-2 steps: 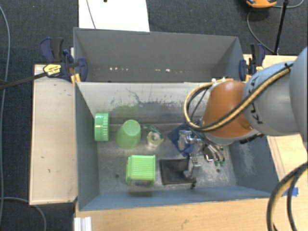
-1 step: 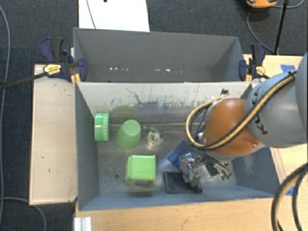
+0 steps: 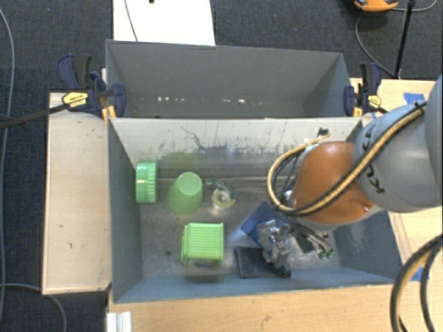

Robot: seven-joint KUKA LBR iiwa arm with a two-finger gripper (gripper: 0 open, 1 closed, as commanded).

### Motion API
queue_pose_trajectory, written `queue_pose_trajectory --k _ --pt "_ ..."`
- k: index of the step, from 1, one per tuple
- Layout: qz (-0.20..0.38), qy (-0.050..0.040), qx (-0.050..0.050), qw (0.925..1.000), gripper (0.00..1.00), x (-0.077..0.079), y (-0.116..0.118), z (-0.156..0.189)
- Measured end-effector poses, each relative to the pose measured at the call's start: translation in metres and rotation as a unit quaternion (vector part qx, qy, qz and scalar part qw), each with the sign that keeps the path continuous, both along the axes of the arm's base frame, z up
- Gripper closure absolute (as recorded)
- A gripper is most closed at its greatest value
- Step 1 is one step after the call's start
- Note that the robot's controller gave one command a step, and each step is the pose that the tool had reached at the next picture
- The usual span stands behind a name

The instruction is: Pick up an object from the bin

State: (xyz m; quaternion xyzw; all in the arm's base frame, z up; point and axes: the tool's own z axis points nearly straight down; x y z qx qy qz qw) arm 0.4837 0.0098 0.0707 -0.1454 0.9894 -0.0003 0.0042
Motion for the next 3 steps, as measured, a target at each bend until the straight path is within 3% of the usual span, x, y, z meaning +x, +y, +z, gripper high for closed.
queue_pose_trajectory --k 2,3 --pt "0.0 0.0015 0.0 1.0 1.0 -0.001 0.0 0.02" --pt "0.0 -0.002 0.0 1.0 1.0 0.001 0.0 0.028"
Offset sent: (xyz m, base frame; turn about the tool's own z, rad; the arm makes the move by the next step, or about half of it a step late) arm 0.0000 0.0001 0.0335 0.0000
